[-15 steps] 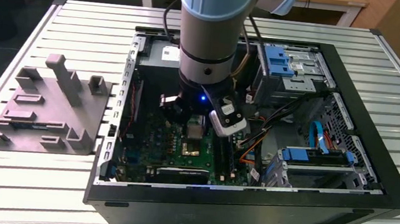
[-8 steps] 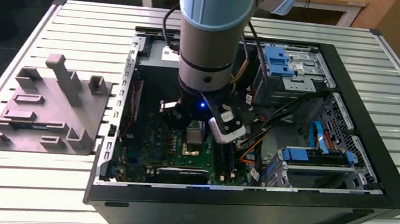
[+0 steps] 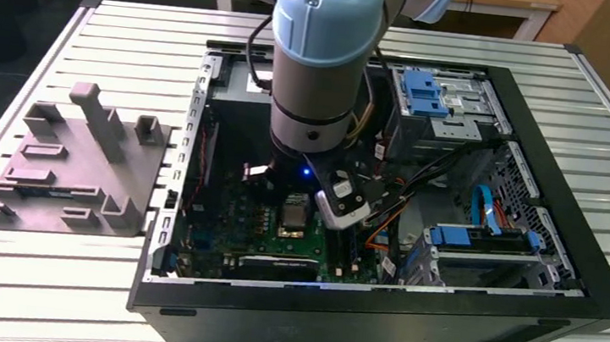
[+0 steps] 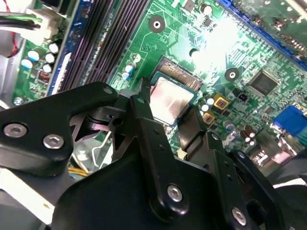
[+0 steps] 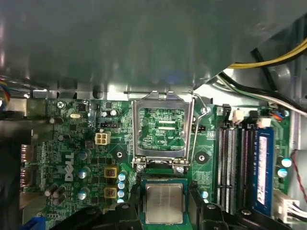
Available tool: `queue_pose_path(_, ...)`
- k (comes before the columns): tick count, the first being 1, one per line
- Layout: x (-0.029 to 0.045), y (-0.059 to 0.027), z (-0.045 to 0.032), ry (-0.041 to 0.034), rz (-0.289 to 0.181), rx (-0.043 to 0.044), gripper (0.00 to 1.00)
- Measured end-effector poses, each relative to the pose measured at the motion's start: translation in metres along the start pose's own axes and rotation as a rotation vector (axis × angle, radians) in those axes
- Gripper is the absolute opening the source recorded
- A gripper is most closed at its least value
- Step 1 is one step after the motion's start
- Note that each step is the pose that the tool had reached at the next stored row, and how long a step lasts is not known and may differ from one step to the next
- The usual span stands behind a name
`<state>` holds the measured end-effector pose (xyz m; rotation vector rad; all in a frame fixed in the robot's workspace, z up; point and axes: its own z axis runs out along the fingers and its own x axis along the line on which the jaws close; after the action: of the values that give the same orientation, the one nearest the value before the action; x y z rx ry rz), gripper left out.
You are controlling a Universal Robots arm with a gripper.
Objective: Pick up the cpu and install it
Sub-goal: 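Place the cpu into insertion slot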
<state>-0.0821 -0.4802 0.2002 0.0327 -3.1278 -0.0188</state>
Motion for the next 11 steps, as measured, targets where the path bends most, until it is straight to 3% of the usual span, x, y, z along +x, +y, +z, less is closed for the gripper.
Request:
queue_pose_path(4, 0.0013, -0.0006, 0.004, 0.0003, -0.007, 0.0005, 0.47)
queue_pose_path(11, 0.0014, -0.0007, 0.0044, 0.0001, -0.007, 0.0015, 0.47)
